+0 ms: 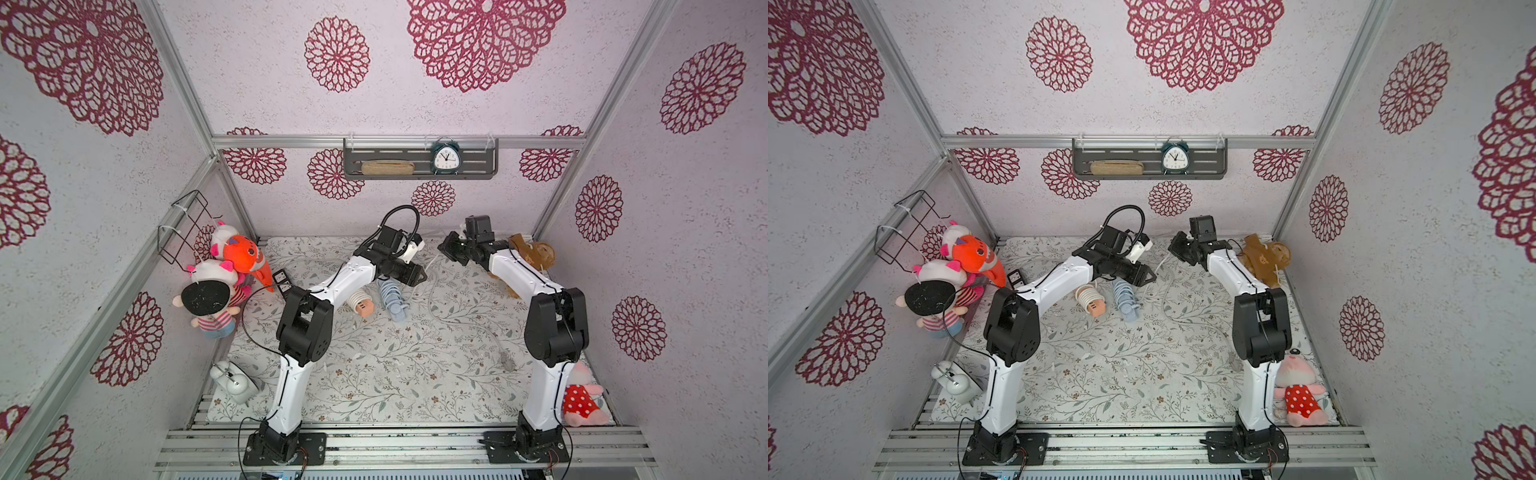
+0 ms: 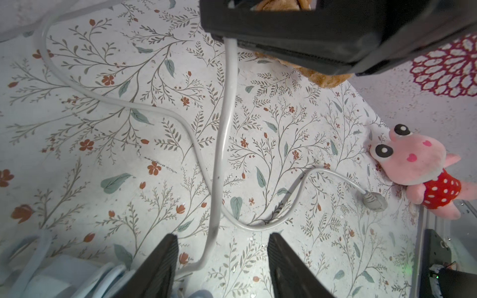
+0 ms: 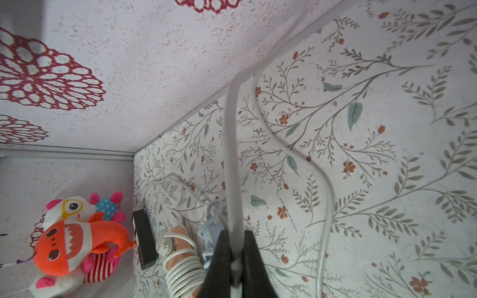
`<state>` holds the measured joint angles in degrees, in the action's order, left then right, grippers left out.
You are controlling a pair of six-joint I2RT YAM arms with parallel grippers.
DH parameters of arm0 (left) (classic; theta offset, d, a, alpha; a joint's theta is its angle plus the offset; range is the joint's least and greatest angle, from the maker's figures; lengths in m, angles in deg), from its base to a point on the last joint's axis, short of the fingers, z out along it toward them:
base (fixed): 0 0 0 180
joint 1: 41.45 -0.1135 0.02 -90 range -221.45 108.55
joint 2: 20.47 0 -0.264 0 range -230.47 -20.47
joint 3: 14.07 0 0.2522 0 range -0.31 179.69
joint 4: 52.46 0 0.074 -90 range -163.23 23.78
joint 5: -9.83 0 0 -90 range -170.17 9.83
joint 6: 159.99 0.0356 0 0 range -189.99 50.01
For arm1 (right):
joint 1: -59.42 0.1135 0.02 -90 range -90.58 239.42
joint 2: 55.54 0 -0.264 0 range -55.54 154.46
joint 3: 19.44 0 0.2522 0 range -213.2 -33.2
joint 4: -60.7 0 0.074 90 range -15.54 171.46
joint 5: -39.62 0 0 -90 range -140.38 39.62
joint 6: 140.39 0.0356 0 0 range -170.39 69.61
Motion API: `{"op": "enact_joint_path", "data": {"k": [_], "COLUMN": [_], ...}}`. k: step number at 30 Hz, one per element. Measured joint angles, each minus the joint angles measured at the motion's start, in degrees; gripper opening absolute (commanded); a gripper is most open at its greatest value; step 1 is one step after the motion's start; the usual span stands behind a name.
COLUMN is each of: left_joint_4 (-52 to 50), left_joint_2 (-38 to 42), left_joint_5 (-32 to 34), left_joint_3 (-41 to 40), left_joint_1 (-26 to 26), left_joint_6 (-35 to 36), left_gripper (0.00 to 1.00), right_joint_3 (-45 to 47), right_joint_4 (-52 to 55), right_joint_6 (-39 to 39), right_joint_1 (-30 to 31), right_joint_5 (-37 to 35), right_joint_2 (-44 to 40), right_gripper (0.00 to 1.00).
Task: Unwrap the cord wrapped around the power strip
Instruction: Pick up the power cord at the center of the board.
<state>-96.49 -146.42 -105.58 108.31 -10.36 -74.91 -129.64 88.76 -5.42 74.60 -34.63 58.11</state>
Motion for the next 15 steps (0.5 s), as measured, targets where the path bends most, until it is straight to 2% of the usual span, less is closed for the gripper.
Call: {"op": "enact_joint_path", "data": {"k": [4, 5, 10, 13, 15], "left_joint_4": [-0.3, -0.6, -1.1, -1.4, -1.5], "left_joint_2": [-1.0, -1.2, -3.1, -4.7, -5.8], "left_joint_5": [0.2, 0.4, 0.9, 0.6, 0.1], "left_joint_3": [0.8, 1.2, 4.5, 7.1, 8.4], "left_joint_1": [0.0, 0.0, 0.0, 0.1, 0.1], "left_joint_6": [0.1, 0.0, 0.2, 0.2, 0.0], "left_gripper": [0.31, 0.31, 0.29, 0.39, 0.40], "right_joint_3": [0.0, 0.0, 0.2, 0.5, 0.5], "right_joint_4": [-0.7, -0.8, -1.2, -1.2, -1.2], "right_joint_6": [0.7, 0.8, 0.8, 0.8, 0.8], "right_joint_1": [0.0, 0.0, 0.0, 0.0, 0.0], "right_joint_5": [1.0, 1.0, 1.8, 2.4, 2.5], "right_joint_2": [0.0, 0.0, 0.0, -0.2, -0.2], "right_gripper": [0.00, 0.00, 0.00, 0.00, 0.00]}}
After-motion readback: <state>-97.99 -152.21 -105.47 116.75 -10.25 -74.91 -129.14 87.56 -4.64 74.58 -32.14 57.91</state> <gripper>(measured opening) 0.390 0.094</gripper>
